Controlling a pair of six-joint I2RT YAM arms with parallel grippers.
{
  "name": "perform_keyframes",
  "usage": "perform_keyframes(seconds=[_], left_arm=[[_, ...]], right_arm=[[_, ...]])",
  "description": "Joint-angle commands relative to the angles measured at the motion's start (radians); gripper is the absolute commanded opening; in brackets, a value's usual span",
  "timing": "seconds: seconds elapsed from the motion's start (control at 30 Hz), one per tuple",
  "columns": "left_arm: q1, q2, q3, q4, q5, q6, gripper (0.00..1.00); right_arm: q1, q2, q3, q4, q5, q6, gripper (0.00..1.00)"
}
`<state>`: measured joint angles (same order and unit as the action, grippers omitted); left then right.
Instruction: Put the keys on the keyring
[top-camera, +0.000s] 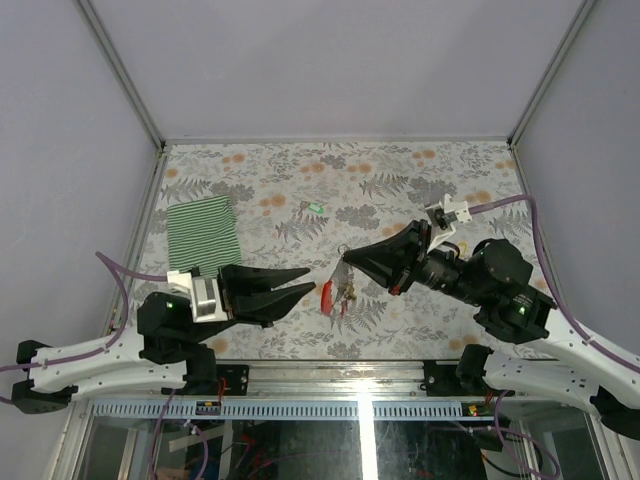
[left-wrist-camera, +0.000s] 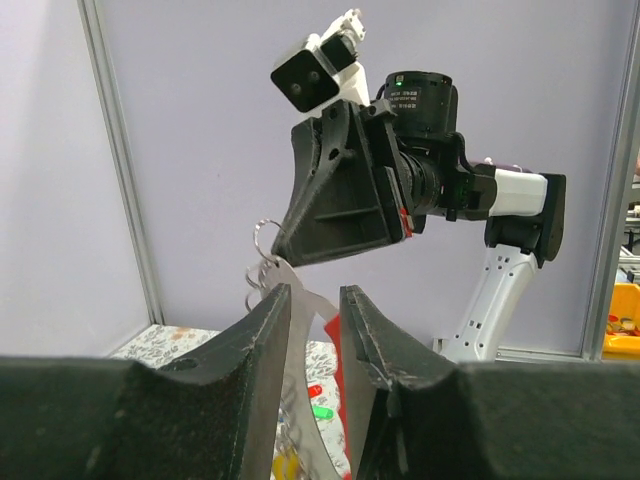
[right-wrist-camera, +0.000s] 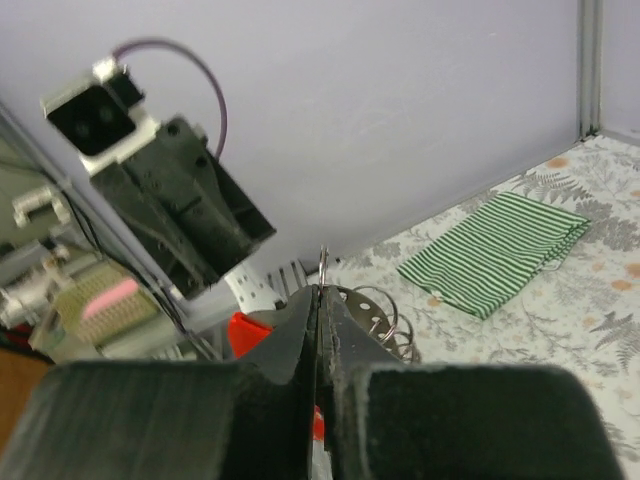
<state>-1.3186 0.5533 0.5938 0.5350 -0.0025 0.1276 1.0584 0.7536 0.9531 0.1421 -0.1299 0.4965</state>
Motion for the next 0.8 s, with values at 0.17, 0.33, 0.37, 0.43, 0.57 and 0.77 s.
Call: perform_keyframes(seconds=[0.17, 0.33, 0.37, 0.43, 0.57, 0.77], left_arm=[[0.003, 0.009, 0.101, -0.143, 0.078, 0.086, 0.28], [0.003, 0.046, 0.182, -0.321, 0.062, 0.118, 0.3], [0.003, 0.058, 0.198, -0.356, 0.058, 0.125, 0.3], [0.003, 0.087, 0.231, -0.411, 0.048, 0.134, 0.31], [0.003, 0.15, 0.274, -0.462, 0.059, 0.158, 0.32], [0.002, 0.201, 0.28, -0.446, 0.1, 0.15, 0.33]], right_arm=[[0.006, 0.007, 0.181, -0.318, -0.242, -0.627, 0.0], [0.006, 0.073, 0.353, -0.625, -0.283, -0.779, 0.0], [0.006, 0.095, 0.407, -0.691, -0.285, -0.791, 0.0], [0.006, 0.144, 0.485, -0.81, -0.287, -0.801, 0.0], [0.006, 0.237, 0.605, -1.011, -0.283, -0.791, 0.0], [0.006, 0.327, 0.72, -1.199, -0.235, -0.786, 0.0]])
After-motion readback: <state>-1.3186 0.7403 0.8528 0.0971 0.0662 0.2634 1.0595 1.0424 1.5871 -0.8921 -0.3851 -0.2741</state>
